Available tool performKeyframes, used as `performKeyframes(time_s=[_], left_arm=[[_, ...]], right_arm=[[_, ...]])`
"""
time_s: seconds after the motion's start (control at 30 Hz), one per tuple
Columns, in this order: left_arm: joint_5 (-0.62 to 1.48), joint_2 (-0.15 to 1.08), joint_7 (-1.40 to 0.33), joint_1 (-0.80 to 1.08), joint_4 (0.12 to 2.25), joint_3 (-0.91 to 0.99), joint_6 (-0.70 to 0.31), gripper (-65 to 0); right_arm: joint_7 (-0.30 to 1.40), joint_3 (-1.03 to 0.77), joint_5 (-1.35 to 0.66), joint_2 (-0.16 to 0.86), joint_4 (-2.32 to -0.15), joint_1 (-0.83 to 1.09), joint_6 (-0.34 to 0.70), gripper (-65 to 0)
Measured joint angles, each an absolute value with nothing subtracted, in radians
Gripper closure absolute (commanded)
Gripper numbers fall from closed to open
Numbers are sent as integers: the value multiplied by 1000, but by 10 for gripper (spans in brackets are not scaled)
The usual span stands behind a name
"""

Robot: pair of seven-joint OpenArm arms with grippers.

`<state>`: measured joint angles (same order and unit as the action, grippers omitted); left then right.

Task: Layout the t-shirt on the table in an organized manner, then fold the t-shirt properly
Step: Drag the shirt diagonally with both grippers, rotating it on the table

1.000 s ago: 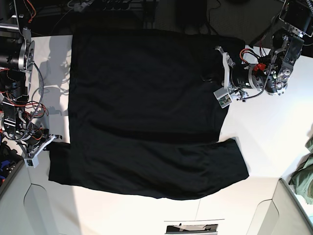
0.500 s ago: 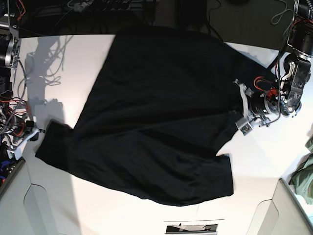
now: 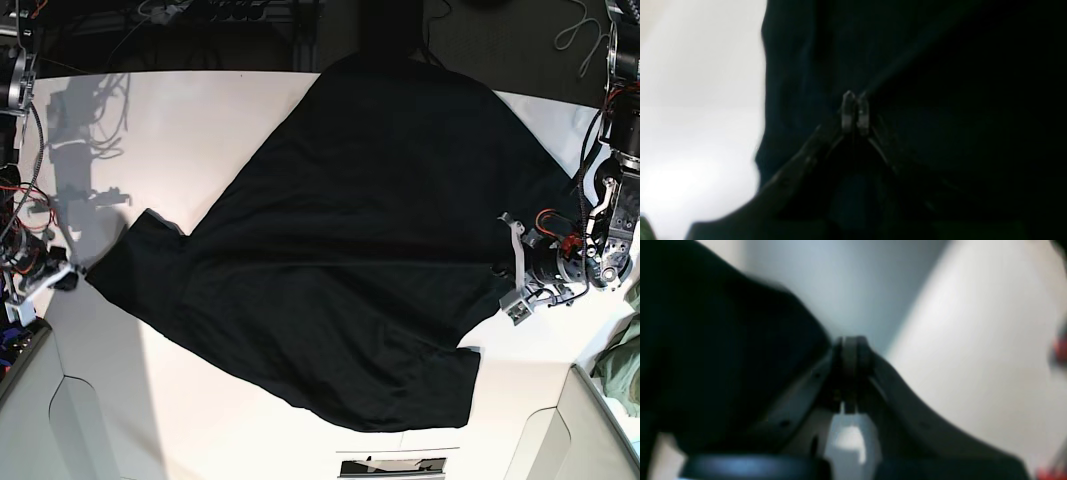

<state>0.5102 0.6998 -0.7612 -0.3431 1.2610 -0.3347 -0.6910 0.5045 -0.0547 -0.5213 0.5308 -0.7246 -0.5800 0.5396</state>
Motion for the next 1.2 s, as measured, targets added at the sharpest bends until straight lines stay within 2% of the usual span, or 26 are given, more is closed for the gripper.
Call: performKeyframes(time_s=[0.13,0.17,0.23,0.27,0.3,0.43,0.47,0.57,0.67,0.8,1.0,1.1,1.2], left_arm=[[725,710,-901,-315,1338,-335,-693,0],[769,715,-927,-303,1365,-335,-692,-56],[815,723,-973,-287,1410,-335,-694,-213],[830,729,-982,-279,1422,-335,-695,-271],[835,735,-985,-271,1425,-336,-696,-293],[820,774,-997,-209,1423,-336,-695,-287],[817,782,-995,-193,1422,-337,-694,-262],[778,790,-981,-147,1422,-337,-694,-102],[709,797,-871,-90,1425,-331,-693,-7],[574,801,-717,-28,1433,-325,-705,0],[452,792,-682,-36,1434,-328,-587,0],[382,792,-647,-36,1433,-328,-580,0],[319,791,-616,-43,1430,-331,-580,0]], right_arm=[[497,-55,-500,458,-833,-596,545,0],[498,-55,-472,431,-838,-601,548,0],[503,-54,-412,379,-836,-611,547,0],[496,-53,-398,359,-836,-609,547,0],[490,-53,-382,344,-833,-608,547,0],[462,-52,-294,318,-772,-609,546,0],[434,-52,-279,316,-751,-607,547,0],[385,-52,-230,315,-691,-607,547,0],[368,-52,-220,321,-666,-608,551,0],[355,-52,-220,339,-646,-609,557,0],[422,-52,-309,417,-643,-607,558,0],[501,-52,-389,449,-643,-602,556,0],[508,-52,-457,463,-651,-570,559,0]])
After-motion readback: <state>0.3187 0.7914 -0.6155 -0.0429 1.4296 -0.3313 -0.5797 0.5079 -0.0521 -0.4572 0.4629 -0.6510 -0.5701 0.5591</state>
